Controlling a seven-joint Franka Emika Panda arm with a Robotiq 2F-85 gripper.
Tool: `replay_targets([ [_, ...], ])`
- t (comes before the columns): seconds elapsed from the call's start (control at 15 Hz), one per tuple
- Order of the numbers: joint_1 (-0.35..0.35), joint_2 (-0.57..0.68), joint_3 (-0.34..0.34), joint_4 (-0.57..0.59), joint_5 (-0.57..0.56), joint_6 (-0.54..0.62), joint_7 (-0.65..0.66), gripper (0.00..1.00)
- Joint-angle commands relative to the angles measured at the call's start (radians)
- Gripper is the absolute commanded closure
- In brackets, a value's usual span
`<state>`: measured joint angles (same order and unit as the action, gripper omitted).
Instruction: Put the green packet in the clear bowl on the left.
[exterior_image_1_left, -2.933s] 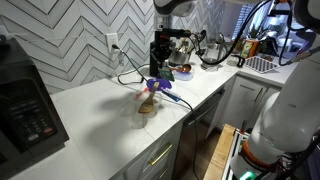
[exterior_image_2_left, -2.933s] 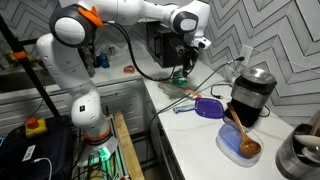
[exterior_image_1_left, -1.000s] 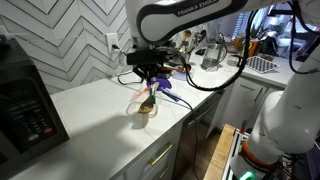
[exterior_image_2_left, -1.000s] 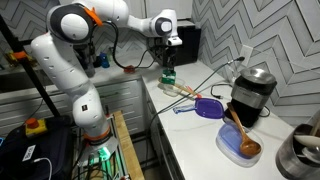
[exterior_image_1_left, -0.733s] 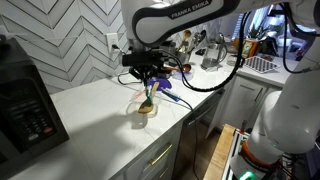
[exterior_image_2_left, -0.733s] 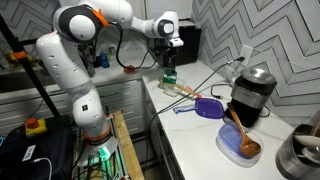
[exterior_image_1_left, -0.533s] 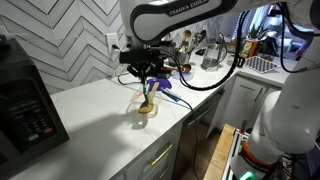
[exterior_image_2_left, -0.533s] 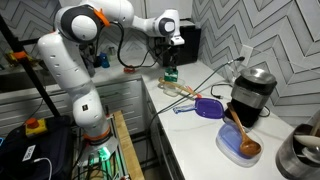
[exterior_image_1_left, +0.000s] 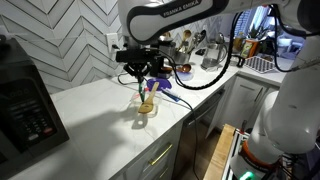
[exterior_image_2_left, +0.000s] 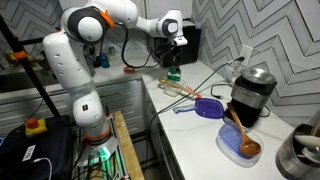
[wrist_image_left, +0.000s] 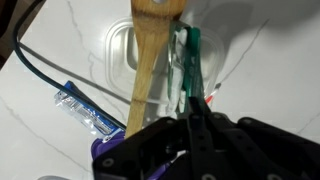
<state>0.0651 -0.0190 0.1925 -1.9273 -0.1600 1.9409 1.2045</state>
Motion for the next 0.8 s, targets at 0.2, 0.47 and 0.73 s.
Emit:
replay_targets([
  [0.2, 0.024, 0.066, -0.036, 0.048, -0.002, 0.052, 0.018, 1.0],
  [0.47, 0.029, 0.09, -0.05, 0.071, -0.005, 0.048, 0.021, 1.0],
  [0.73, 0.038, 0.115, -0.058, 0.083, -0.005, 0.046, 0.017, 1.0],
])
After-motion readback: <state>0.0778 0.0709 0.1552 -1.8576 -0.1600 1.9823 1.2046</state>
